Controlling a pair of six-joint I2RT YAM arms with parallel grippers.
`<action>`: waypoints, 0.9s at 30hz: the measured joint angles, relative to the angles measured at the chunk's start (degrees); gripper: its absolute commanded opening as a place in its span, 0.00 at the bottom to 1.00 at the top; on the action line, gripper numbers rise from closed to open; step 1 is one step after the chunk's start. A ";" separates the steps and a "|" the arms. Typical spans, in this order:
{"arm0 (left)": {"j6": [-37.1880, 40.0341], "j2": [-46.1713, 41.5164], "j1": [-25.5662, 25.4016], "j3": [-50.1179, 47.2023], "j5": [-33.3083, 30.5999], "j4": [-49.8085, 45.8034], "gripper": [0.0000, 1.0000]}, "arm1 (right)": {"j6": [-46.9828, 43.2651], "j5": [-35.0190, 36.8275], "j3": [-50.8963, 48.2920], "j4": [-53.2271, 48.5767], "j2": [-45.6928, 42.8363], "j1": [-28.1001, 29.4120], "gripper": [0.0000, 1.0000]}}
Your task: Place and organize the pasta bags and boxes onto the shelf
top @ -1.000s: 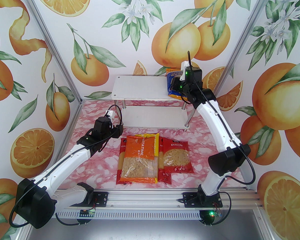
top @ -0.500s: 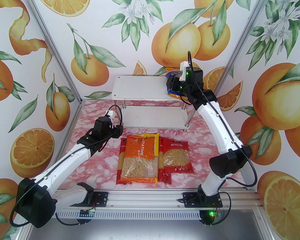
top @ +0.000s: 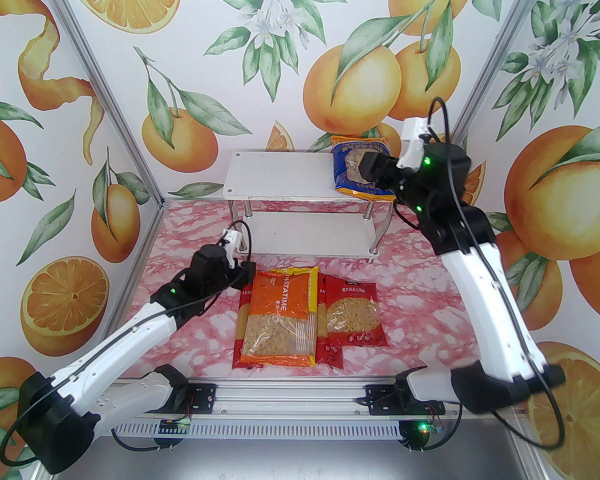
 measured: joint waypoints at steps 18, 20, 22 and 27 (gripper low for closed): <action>-25.49 17.64 -25.94 6.34 -12.87 -14.10 0.75 | 1.46 -6.93 -33.27 -10.99 -21.16 12.90 0.80; -27.47 17.64 -25.97 6.36 -13.55 -14.97 0.78 | 2.34 -7.91 -35.82 -10.97 -21.42 13.31 0.82; -29.33 17.64 -25.97 6.36 -14.21 -15.80 0.82 | 3.02 -8.59 -37.53 -10.86 -21.62 13.75 0.82; -32.70 17.66 -25.73 6.43 -15.58 -17.84 0.89 | 3.91 -10.27 -40.15 -9.57 -21.79 14.27 0.83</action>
